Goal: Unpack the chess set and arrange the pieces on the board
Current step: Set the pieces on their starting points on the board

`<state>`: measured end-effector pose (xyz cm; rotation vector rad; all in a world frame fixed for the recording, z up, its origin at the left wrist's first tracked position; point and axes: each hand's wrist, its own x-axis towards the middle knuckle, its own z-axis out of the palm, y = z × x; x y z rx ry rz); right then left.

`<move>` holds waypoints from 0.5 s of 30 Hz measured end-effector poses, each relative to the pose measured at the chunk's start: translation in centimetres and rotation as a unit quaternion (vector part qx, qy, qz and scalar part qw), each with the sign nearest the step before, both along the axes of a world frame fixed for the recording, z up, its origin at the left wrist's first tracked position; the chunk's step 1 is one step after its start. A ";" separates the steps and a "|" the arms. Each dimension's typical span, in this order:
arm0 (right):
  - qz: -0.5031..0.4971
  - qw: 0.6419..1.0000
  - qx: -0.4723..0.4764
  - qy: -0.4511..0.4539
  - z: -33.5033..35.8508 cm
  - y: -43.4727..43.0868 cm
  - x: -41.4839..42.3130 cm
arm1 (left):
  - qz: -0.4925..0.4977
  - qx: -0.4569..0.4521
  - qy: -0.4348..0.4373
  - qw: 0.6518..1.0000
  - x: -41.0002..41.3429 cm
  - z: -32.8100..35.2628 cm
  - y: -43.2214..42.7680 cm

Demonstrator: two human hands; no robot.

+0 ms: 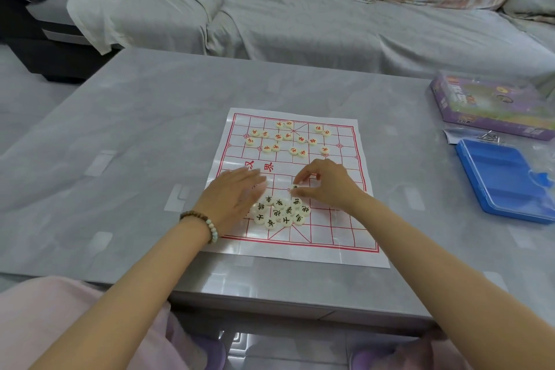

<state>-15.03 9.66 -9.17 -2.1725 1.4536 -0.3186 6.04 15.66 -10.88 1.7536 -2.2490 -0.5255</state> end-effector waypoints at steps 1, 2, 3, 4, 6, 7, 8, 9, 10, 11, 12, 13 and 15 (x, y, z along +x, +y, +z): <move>0.004 1.000 0.008 -0.007 0.1 0.0 0.0 | 0.011 -0.001 0.000 1.000 0.4 0.0 -0.2; 0.007 1.000 0.018 -0.020 0.2 -0.1 -0.1 | 0.019 -0.002 0.000 1.000 0.8 -0.1 -0.3; 0.007 0.999 0.030 -0.034 0.4 -0.2 -0.3 | 0.025 0.000 0.003 1.000 1.2 -0.2 -0.4; 0.006 0.998 0.040 -0.044 0.5 -0.3 -0.6 | 0.031 0.003 0.010 0.999 1.6 -0.4 -0.4; 0.008 0.998 0.051 -0.042 0.6 -0.4 -1.0 | 0.035 0.011 0.023 0.999 2.0 -0.6 -0.3; 0.010 0.998 0.055 -0.039 0.7 -0.5 -1.1 | 0.033 0.011 0.022 0.999 1.9 -0.6 -0.3; 0.012 0.997 0.059 -0.039 0.7 -0.5 -1.1 | 0.032 0.009 0.017 0.999 1.9 -0.6 -0.3; 0.012 0.997 0.063 -0.042 0.6 -0.5 -1.0 | 0.032 0.006 0.011 0.999 1.7 -0.5 -0.3; 0.012 0.997 0.065 -0.045 0.6 -0.5 -0.9 | 0.033 0.003 0.008 0.999 1.7 -0.5 -0.3; 0.013 0.997 0.066 -0.048 0.6 -0.4 -0.7 | 0.034 0.001 0.007 0.999 1.7 -0.5 -0.3; 0.014 0.996 0.067 -0.050 0.5 -0.4 -0.5 | 0.036 0.001 0.009 0.999 1.8 -0.6 -0.3; 0.015 0.996 0.067 -0.052 0.4 -0.4 -0.4 | 0.038 0.002 0.014 0.999 1.8 -0.6 -0.3; 0.015 0.996 0.068 -0.053 0.4 -0.4 -0.1 | 0.031 -0.001 0.012 0.999 1.9 -0.5 -0.3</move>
